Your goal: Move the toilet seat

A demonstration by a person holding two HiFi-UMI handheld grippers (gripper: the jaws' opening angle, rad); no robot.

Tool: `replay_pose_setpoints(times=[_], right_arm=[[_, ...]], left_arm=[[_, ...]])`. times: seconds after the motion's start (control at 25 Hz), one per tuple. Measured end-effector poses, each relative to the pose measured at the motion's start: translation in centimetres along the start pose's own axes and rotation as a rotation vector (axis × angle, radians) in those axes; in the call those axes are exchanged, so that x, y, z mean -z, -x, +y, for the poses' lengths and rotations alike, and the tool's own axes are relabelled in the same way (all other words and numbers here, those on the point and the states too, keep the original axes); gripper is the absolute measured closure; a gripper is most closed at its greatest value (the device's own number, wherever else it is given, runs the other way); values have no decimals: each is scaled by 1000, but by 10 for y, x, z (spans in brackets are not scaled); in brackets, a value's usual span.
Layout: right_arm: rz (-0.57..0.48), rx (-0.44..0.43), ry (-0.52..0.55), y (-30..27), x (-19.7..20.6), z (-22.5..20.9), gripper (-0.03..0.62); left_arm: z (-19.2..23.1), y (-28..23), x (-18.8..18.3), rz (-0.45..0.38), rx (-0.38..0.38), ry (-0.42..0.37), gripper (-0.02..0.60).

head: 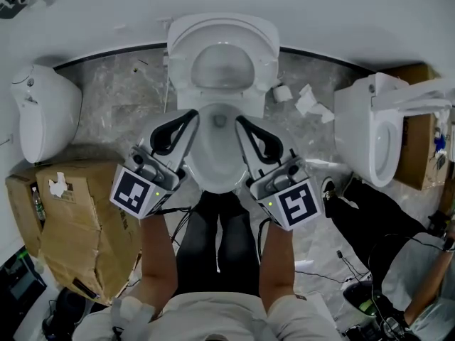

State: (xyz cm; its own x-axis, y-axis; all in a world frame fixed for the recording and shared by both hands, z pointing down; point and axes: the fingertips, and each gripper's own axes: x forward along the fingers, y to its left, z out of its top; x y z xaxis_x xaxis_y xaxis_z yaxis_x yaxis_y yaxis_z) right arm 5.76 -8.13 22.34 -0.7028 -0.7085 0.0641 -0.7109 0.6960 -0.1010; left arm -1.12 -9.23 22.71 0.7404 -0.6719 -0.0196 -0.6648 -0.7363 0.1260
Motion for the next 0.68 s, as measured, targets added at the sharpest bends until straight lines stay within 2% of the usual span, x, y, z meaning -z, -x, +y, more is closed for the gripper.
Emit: replay_pose_setpoints(times=[0.68], right_arm=[[15, -5, 21, 4, -2, 12, 594]], left_arm=[[-8, 9, -4, -5, 7, -20, 580]])
